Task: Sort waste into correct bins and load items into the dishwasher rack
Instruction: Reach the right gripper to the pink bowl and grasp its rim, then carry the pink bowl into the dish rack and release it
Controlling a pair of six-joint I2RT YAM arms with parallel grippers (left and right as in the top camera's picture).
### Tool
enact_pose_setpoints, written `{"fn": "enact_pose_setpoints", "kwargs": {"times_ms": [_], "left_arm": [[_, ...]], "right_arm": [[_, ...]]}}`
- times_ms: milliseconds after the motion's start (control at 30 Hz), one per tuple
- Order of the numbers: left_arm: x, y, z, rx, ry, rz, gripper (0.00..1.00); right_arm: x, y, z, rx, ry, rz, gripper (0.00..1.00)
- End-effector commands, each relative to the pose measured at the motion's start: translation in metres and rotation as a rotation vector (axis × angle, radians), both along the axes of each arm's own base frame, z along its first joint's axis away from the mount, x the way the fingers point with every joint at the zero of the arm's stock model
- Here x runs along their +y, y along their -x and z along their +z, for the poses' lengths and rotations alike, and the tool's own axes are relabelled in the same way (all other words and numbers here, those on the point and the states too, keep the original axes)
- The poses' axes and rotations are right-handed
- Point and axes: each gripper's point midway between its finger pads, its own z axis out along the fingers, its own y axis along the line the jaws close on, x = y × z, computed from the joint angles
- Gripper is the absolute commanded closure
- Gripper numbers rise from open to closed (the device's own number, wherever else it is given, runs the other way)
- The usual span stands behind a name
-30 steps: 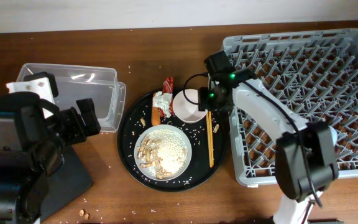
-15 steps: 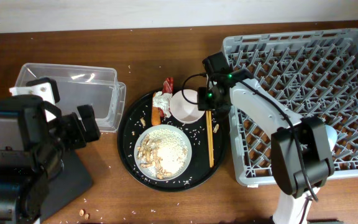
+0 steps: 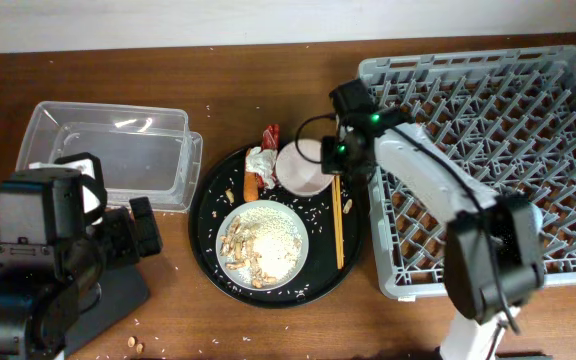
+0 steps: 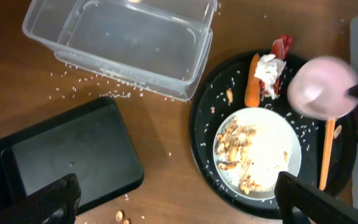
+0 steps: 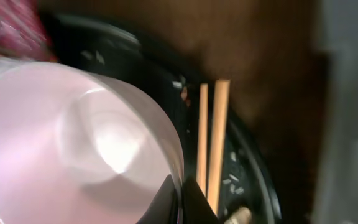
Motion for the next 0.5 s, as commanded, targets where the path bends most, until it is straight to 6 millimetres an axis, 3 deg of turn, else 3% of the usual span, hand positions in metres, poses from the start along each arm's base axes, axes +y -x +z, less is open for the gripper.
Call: {"fn": "enact_pose_setpoints", "kwargs": {"times_ms": [0, 100, 167, 233, 300, 467], "left_arm": [[0.002, 0.002, 0.002, -0.007, -0.001, 0.018, 0.01], [0.002, 0.002, 0.002, -0.007, -0.001, 0.018, 0.01], [0.002, 0.002, 0.002, -0.007, -0.001, 0.018, 0.01], [0.002, 0.002, 0.002, -0.007, -0.001, 0.018, 0.01], [0.002, 0.002, 0.002, -0.007, -0.001, 0.018, 0.01], [0.002, 0.002, 0.002, -0.006, -0.001, 0.018, 0.01]], "right_arm": [[-0.048, -0.021, 0.103, -0.270, 0.083, -0.128, 0.96], [-0.113, -0.013, 0.156, -0.427, 0.315, -0.299, 0.96], [-0.163, 0.001, 0.192, -0.517, 0.542, -0.448, 0.96], [-0.203, 0.018, 0.215, -0.551, 0.755, -0.567, 0.96], [-0.228, 0.029, 0.218, -0.526, 0.885, -0.621, 0.96], [-0.270, 0.045, 0.194, -0.390, 1.031, -0.662, 0.96]]}}
